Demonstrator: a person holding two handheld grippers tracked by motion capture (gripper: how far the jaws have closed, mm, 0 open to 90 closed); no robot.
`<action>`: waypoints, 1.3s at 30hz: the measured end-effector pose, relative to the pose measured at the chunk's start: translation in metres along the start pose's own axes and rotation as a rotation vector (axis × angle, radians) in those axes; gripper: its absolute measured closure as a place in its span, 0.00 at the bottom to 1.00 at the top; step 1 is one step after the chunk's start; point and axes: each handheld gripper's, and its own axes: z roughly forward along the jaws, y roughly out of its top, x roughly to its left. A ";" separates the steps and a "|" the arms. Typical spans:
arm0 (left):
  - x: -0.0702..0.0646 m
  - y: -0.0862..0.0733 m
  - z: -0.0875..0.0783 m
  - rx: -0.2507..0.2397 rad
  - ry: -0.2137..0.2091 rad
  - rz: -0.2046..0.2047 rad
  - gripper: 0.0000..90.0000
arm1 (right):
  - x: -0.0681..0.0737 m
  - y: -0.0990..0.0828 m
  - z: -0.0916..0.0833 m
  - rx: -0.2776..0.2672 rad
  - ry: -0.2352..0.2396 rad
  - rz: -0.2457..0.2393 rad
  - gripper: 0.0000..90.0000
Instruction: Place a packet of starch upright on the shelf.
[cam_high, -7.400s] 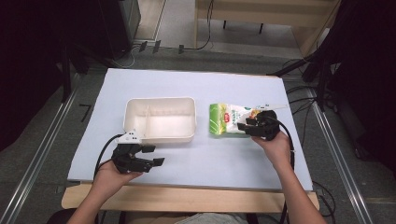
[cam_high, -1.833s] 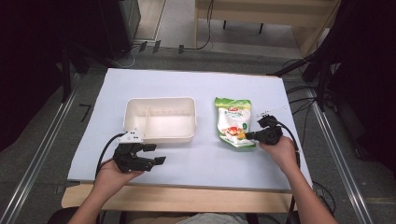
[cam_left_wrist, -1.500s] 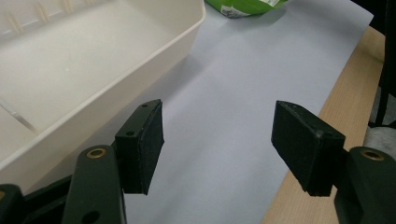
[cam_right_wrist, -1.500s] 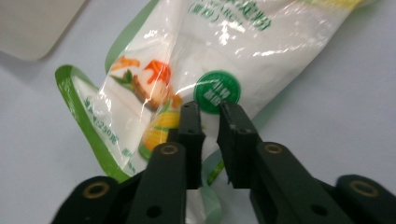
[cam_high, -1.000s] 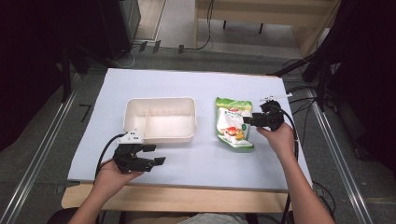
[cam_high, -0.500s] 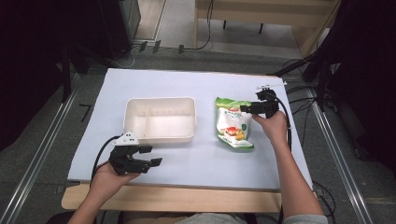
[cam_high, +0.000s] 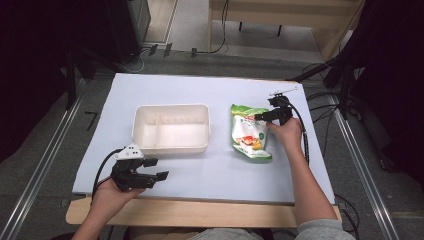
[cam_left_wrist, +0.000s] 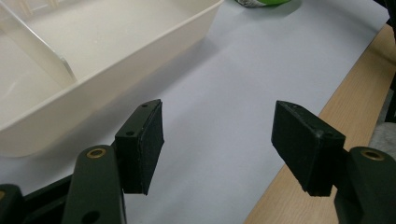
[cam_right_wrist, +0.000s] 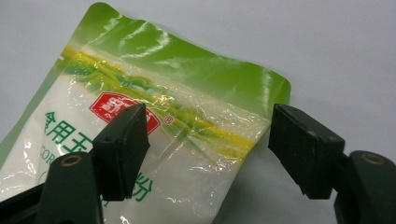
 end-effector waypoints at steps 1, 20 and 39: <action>0.000 0.000 0.000 -0.001 -0.002 -0.001 0.39 | -0.001 -0.001 0.001 0.001 0.000 0.005 0.32; -0.001 0.000 0.002 0.000 -0.005 0.002 0.39 | 0.006 -0.009 0.014 0.016 0.136 0.106 0.59; -0.001 0.000 -0.001 -0.008 -0.001 -0.002 0.39 | 0.013 -0.005 0.007 0.039 0.173 0.076 0.98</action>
